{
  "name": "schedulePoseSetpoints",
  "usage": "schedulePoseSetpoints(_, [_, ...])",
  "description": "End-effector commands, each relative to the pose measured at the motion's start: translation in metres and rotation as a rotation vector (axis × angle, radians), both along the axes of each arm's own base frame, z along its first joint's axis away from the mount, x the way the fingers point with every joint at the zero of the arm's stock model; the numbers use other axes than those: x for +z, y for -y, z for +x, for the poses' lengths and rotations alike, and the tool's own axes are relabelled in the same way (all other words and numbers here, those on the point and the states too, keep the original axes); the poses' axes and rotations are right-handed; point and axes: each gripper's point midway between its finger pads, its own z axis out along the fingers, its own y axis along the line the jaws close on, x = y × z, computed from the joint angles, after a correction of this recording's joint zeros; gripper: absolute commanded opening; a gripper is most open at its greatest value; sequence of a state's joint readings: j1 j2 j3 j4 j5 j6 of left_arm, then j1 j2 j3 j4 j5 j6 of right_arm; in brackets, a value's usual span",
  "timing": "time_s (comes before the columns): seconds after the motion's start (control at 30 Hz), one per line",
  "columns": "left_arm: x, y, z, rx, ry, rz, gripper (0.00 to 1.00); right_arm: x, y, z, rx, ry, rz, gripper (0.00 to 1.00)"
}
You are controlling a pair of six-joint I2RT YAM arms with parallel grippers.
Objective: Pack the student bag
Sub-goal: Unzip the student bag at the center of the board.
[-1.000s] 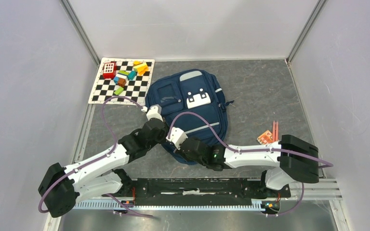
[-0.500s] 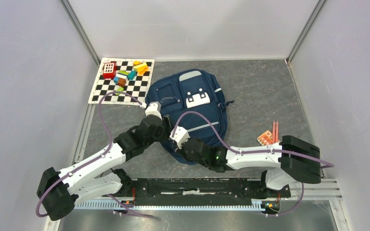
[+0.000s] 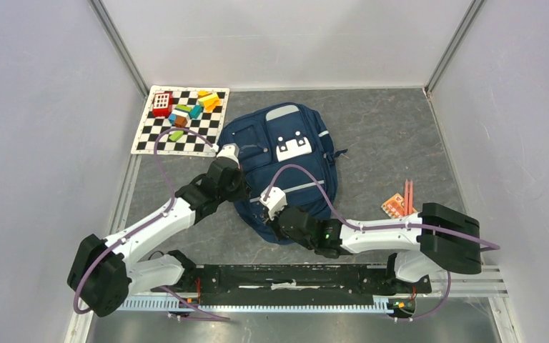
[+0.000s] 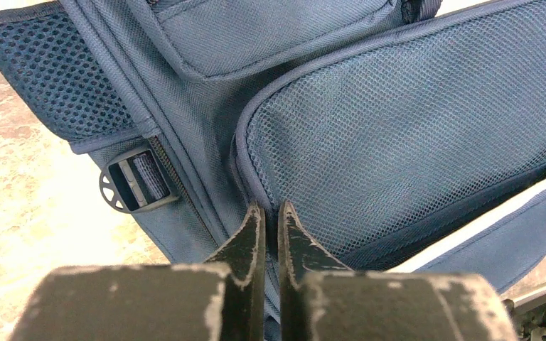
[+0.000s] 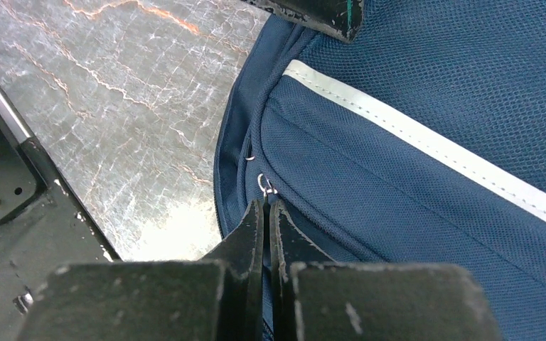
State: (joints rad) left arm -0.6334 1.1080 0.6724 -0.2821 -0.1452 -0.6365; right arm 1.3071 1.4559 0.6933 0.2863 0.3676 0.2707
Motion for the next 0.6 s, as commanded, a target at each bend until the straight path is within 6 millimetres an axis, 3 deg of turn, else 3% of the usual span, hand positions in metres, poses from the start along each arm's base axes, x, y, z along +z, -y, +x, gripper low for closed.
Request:
schedulePoseSetpoints(0.0, [0.009,0.007,0.008,-0.065,0.024,0.020,0.02,-0.005,-0.011,-0.015,0.022,-0.068,0.070,0.00])
schedulePoseSetpoints(0.4, [-0.001,0.001,-0.006,-0.006,0.002,-0.049,0.02,0.010,-0.062,0.004,0.028,-0.002,0.095,0.00])
schedulePoseSetpoints(0.57, [-0.001,0.001,-0.009,-0.008,0.005,-0.069,0.02,0.017,-0.070,0.013,0.012,0.036,0.076,0.00])
